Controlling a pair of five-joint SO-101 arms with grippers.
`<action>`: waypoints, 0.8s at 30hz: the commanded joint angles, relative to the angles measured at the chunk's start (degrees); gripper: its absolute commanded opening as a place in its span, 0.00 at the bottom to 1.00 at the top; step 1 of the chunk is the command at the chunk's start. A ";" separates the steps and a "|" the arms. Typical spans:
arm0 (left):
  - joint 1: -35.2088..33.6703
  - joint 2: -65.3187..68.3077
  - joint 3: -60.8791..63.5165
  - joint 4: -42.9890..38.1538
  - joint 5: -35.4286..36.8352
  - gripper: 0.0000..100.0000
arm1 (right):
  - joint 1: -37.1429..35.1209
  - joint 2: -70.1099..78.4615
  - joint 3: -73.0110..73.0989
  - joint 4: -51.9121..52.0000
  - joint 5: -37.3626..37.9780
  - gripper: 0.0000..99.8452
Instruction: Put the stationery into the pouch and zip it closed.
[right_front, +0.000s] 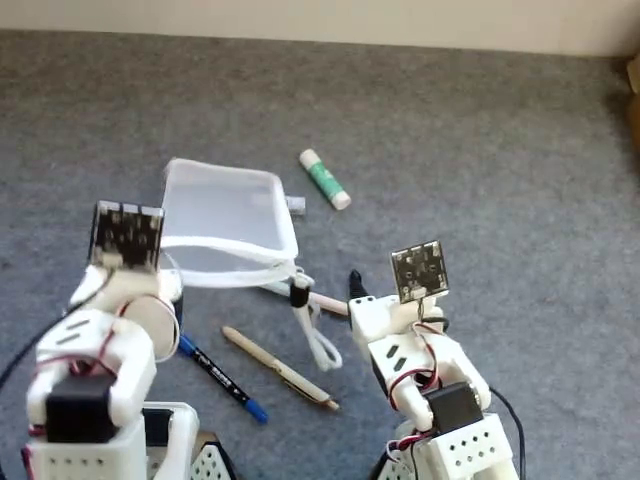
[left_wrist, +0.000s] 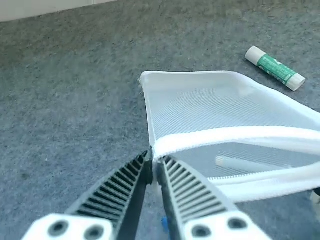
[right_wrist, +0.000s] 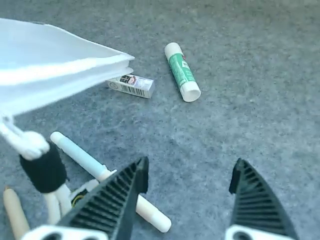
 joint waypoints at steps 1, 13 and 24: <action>-0.66 10.77 -16.40 5.54 1.93 0.01 | 0.75 -0.48 -0.75 -0.66 -0.70 0.25; 3.56 33.45 -44.53 17.14 3.43 0.01 | 0.40 -0.48 -1.01 4.88 -0.26 0.25; 3.12 43.56 -57.45 23.38 7.12 0.01 | 0.75 -0.40 -6.55 11.56 -0.26 0.25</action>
